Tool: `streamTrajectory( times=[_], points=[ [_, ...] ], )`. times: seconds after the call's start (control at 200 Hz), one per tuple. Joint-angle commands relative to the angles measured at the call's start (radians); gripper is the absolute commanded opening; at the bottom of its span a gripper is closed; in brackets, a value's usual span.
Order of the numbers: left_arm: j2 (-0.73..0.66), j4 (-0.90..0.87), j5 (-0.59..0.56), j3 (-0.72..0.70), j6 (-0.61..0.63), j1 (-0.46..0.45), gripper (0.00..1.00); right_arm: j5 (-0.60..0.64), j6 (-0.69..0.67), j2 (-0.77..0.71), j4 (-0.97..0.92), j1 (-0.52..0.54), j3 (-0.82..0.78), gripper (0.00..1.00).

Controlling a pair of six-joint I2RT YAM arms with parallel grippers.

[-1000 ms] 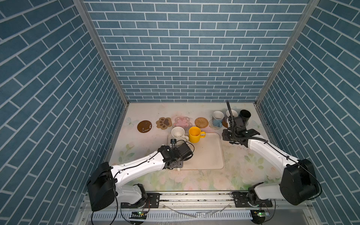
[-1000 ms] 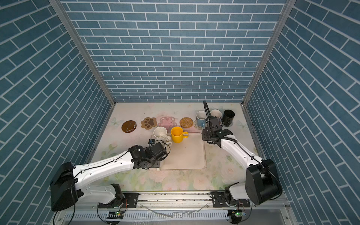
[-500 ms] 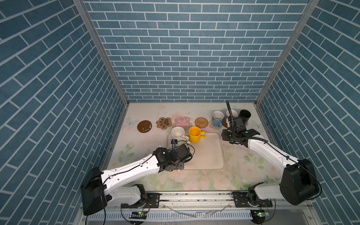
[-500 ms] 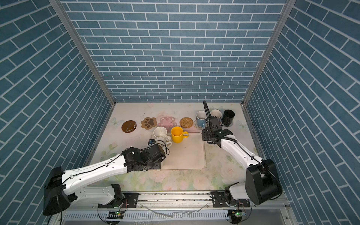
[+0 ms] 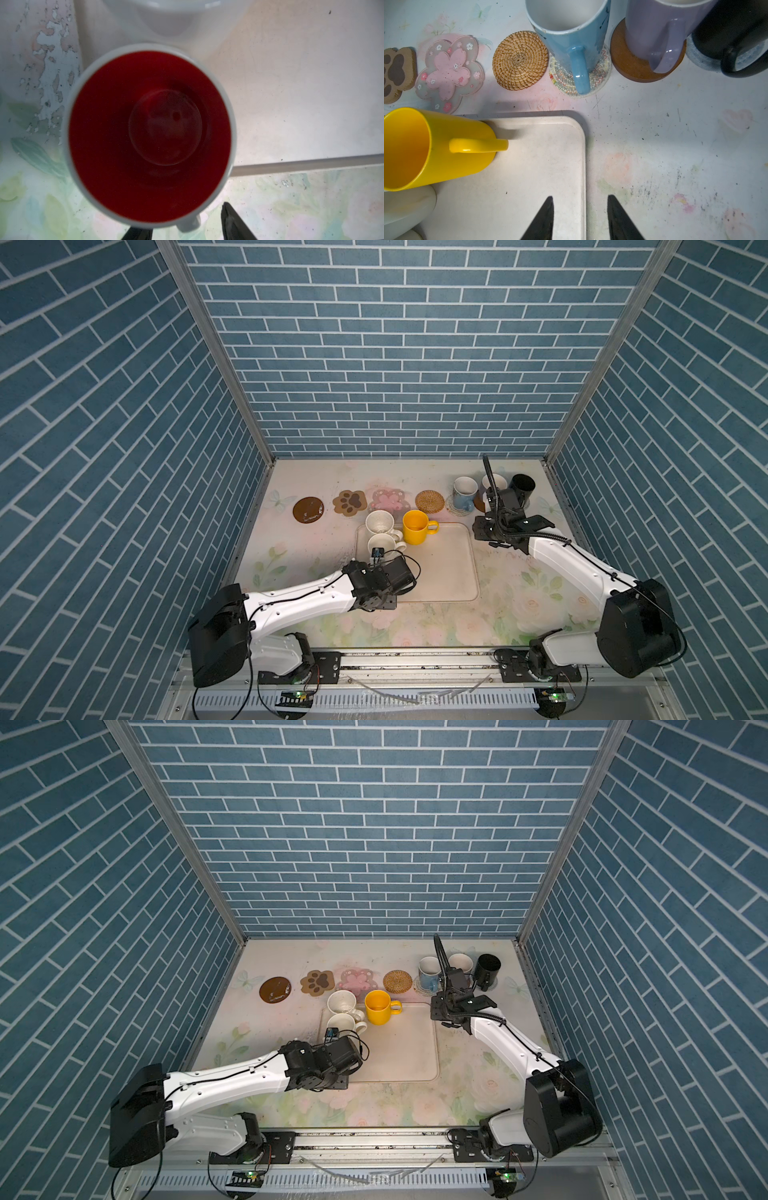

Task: Place cups on coasters
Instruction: Pick up the cup from the tray.

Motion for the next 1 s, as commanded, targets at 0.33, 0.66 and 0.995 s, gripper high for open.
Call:
streamTrajectory(
  times=[0.33,0.66,0.995],
  points=[
    [0.047,0.058,0.005,-0.016,0.038,0.031,0.32,0.008,0.020,-0.004,0.002,-0.004,-0.031,0.44],
    [-0.014,0.038,-0.005,-0.055,0.047,0.030,0.11,0.004,0.019,-0.005,0.006,-0.003,-0.032,0.44],
    [-0.056,-0.014,-0.025,-0.033,0.070,0.030,0.00,-0.001,0.016,-0.002,0.005,-0.005,-0.030,0.43]
  ],
)
